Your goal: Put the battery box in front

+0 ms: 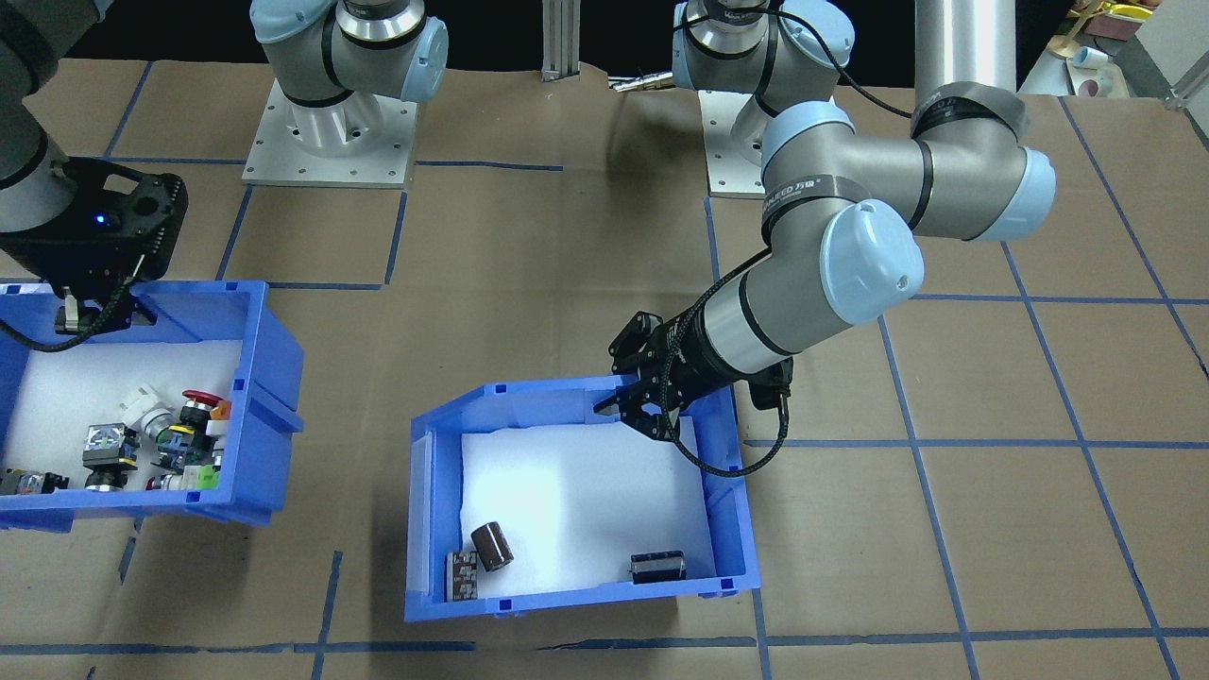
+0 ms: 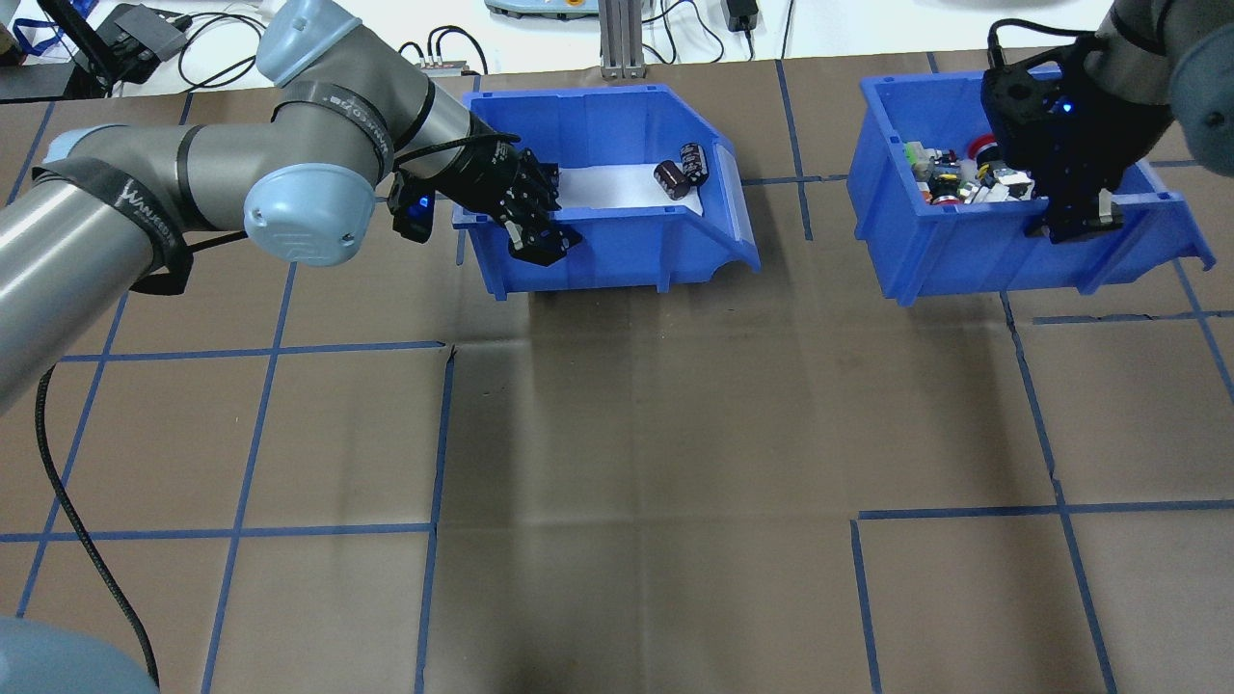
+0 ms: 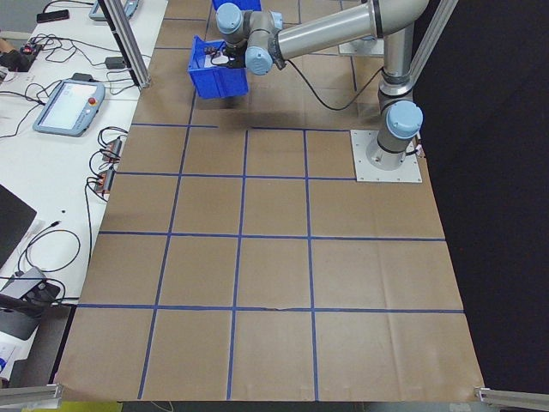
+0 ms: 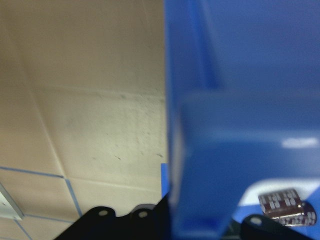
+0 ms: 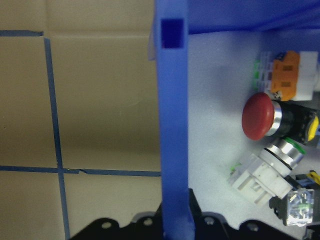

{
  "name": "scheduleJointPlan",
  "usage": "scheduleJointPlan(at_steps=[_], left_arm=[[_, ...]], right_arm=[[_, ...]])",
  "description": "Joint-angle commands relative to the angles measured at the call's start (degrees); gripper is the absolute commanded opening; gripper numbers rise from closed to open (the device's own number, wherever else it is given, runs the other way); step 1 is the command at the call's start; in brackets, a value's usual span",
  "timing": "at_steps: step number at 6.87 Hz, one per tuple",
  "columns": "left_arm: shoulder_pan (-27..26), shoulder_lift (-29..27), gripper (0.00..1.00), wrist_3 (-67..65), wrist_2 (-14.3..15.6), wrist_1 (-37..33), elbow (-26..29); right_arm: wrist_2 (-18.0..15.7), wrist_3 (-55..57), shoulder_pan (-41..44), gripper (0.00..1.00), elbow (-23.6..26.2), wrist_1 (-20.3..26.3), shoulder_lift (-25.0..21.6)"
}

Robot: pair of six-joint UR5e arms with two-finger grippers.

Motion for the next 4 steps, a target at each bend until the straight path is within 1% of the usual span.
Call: scheduleJointPlan(at_steps=[1,2,3,4], left_arm=[[-0.15,-4.47,0.00,-1.55,-0.62,12.05,0.37],[-0.67,-6.23,0.00,-1.90,-0.71,14.28,0.28],[-0.93,-6.59,0.00,-1.91,-0.80,14.57,-0.68],[-0.59,-6.94,0.00,-1.99,-4.02,14.74,-0.77]], right_arm=[[0.02,-2.39,-2.06,0.04,8.32,-3.58,-6.62],[-0.15,-2.40,-2.07,0.04,10.62,-5.70,-8.04],[-0.15,-2.40,-1.98,0.04,11.17,-5.89,-8.14],[-0.07,-2.31,-1.89,0.04,11.17,-5.81,-8.14]])
